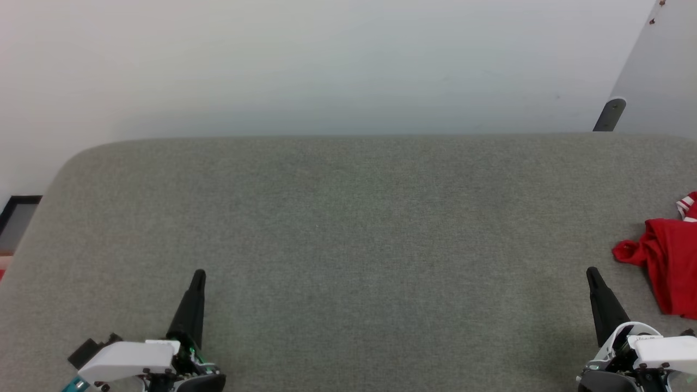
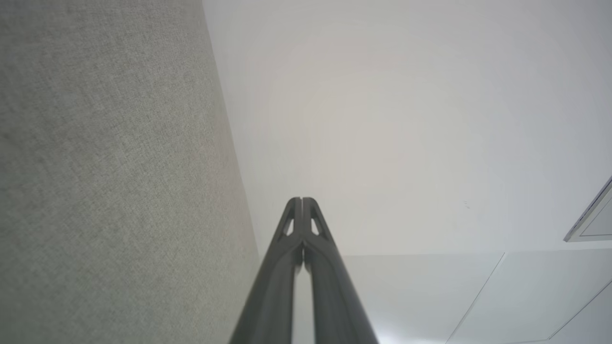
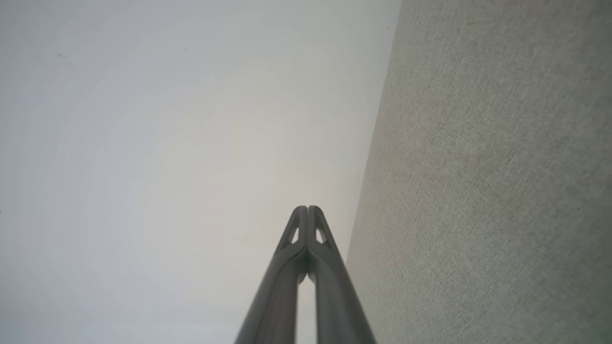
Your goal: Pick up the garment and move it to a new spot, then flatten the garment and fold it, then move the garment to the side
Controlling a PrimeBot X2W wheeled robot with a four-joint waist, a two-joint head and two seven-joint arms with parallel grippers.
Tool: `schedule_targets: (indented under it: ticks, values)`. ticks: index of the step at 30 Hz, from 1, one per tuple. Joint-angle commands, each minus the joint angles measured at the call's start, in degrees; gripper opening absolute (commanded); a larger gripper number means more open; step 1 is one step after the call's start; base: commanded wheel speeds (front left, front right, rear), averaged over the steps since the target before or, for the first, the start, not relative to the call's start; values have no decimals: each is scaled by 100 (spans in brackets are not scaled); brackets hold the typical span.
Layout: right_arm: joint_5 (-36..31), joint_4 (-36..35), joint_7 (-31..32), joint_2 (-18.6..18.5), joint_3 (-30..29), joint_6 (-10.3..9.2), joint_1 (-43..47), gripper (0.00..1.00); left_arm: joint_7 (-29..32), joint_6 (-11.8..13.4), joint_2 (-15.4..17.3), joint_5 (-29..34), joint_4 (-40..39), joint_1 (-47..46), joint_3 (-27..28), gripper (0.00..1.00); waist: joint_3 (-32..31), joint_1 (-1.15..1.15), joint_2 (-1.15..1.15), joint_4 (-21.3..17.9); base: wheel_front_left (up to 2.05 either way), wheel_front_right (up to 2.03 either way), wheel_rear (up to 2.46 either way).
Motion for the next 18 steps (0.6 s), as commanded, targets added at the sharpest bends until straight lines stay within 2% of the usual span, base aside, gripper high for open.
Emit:
schedule_targets:
  ticks: [1, 18]
  values:
    - [112, -34, 37, 31, -21, 0, -98, 0, 38, -30, -23, -122, 10, -63, 24, 0, 7, 0, 0, -2, 0, 0, 0]
    - [149, -30, 44, 36, -21, 1, -64, 0, 48, -30, -25, -146, 10, -73, 24, 0, 14, 0, 0, -4, 0, 0, 0]
